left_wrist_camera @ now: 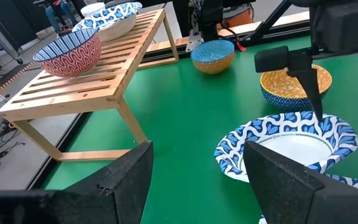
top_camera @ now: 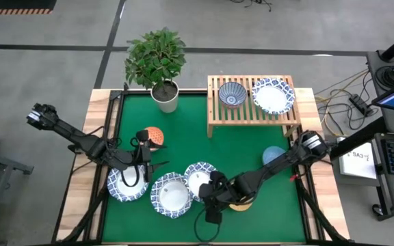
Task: Place and stack bowls onto a shelf
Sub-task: Stack the white patterned bowl on top of the white patterned bowl on the shelf
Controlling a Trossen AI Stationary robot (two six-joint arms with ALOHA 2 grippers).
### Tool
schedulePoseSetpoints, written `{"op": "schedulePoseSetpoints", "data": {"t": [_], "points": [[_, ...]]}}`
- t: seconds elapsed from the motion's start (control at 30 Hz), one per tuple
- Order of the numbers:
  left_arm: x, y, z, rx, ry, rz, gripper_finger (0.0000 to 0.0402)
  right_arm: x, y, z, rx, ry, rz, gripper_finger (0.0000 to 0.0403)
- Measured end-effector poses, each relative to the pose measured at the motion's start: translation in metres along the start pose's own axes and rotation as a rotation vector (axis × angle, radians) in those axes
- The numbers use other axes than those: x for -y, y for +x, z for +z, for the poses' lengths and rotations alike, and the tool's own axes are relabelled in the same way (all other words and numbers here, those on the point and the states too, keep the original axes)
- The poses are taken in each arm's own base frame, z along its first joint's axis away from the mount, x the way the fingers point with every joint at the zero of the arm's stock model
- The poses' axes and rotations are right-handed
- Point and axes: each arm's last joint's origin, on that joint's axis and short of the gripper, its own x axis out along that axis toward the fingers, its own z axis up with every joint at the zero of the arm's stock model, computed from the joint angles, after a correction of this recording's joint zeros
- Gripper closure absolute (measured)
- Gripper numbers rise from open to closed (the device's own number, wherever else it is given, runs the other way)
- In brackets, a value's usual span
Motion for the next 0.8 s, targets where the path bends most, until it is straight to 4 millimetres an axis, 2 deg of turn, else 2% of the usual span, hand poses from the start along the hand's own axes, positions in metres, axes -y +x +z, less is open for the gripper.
{"op": "schedulePoseSetpoints", "data": {"t": [0.27,0.37,0.57,0.8], "points": [[0.000,0.000,0.000,0.001,-0.001,0.000,0.0170,-0.001,0.029,-0.008,-0.030,-0.024,-0.019,0.0221],[0.000,0.000,0.000,0.002,-0.005,0.000,0.0170,-0.001,0.033,-0.010,-0.047,-0.038,-0.023,0.0250],[0.000,0.000,0.000,0.001,-0.005,0.000,0.0170,0.000,0.021,-0.003,-0.034,-0.050,0.017,0.0376],[0.000,0.000,0.000,0.000,-0.005,0.000,0.0170,0.005,-0.019,0.009,0.014,-0.052,0.053,0.0392]]}}
